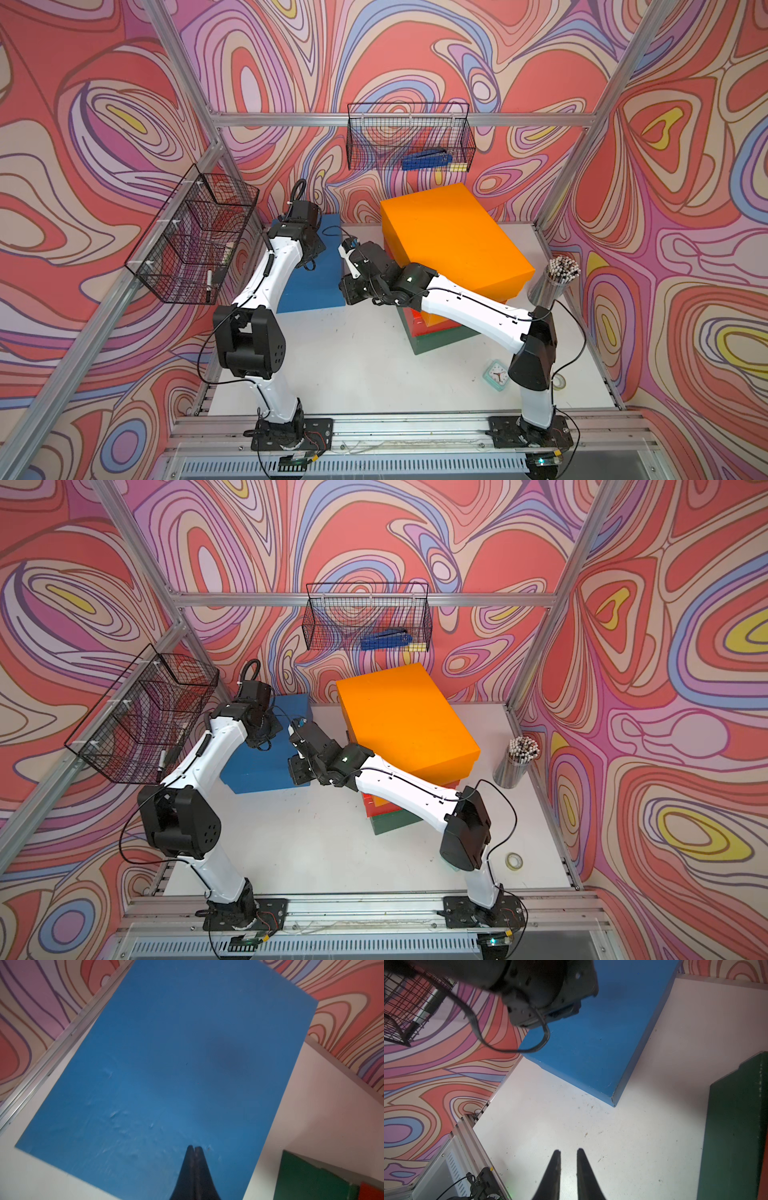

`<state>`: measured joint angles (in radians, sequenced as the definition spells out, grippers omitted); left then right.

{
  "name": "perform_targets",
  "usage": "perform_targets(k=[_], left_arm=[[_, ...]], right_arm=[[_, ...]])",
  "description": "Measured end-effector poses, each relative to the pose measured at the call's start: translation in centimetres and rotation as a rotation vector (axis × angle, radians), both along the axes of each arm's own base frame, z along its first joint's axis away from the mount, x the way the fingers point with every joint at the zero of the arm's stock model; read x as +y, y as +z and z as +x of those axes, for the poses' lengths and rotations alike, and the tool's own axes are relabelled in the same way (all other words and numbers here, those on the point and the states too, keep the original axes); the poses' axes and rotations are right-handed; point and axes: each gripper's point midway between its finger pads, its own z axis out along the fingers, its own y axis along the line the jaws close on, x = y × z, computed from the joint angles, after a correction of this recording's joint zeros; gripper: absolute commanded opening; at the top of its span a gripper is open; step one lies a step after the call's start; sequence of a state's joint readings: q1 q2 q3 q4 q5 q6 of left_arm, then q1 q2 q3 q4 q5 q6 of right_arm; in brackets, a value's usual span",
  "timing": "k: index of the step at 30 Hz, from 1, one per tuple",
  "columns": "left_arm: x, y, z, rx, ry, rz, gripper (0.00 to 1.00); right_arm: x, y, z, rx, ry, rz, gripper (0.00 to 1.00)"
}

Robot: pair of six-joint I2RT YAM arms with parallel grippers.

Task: Stack the shoeboxes
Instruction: Move the shoebox to the center of the board.

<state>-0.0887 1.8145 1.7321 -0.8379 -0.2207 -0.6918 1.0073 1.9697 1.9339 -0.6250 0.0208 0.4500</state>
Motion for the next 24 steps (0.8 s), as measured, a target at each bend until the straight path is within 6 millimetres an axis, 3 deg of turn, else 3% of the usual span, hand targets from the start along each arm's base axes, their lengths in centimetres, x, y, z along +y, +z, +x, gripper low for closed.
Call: perform_targets(k=[4,8,15,24], left_arm=[[0.3,-2.3,1.7,0.047,0.001,0.002,0.00],[0.3,-7.0,0.4,0.155,-0.001,-0.012,0.00],[-0.1,-7.4,-1.2,0.036,0.011,-0.076,0.00],[-1.1,-8.1,-6.0,-0.153,0.036,-0.197,0.00]], right_arm=[[0.2,-1.1,0.1,0.010,0.005,-0.027,0.22],[0.1,-1.5,0.1,0.011,0.009,-0.040,0.22],[0.1,-1.5,0.2,0.007,0.005,-0.040,0.23],[-0.3,-1.6,0.9,0.009,-0.012,-0.038,0.60]])
